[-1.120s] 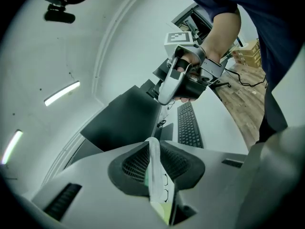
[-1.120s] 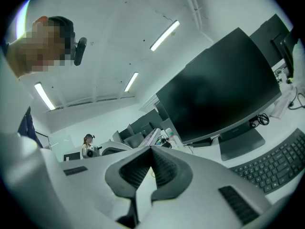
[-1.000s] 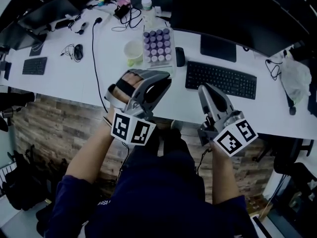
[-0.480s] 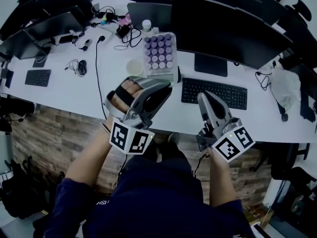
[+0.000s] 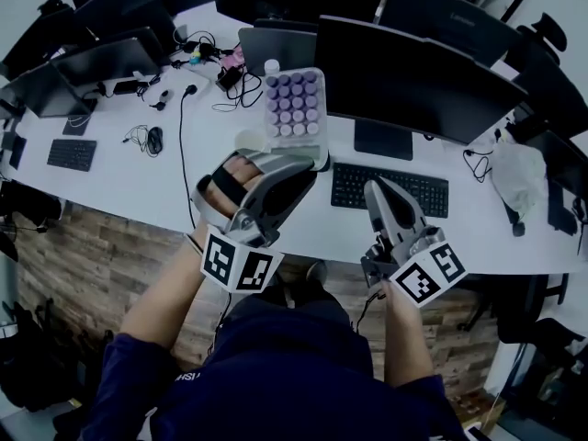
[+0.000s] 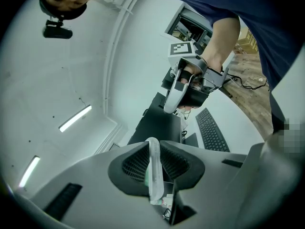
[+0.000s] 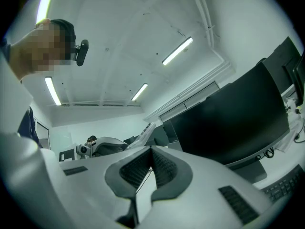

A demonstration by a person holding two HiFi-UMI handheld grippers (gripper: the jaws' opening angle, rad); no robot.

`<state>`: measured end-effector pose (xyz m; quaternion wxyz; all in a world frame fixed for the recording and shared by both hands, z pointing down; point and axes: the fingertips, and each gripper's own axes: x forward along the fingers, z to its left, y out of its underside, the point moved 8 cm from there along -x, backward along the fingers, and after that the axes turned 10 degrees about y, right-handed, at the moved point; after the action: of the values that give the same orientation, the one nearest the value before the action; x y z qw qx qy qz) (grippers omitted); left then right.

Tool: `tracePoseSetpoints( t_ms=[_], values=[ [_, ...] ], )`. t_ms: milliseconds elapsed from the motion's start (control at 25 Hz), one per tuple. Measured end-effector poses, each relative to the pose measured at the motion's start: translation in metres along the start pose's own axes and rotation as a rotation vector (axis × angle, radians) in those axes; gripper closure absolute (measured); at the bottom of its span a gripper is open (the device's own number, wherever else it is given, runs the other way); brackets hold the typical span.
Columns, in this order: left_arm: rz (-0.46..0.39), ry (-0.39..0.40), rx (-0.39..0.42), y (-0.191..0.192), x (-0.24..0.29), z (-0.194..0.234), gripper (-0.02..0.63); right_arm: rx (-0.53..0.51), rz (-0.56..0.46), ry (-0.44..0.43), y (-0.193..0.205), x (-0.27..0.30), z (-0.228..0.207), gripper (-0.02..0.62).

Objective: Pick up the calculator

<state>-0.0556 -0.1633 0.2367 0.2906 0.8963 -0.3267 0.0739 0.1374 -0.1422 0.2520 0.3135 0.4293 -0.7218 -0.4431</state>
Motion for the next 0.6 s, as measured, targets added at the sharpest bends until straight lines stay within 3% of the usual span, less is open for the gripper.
tracePoseSetpoints(
  t_ms=[600],
  values=[
    [0.004,-0.023,0.033,-0.010,-0.003,0.011,0.520,-0.028,-0.014,-0.011,-0.012,-0.003,0.004,0.594]
  ],
)
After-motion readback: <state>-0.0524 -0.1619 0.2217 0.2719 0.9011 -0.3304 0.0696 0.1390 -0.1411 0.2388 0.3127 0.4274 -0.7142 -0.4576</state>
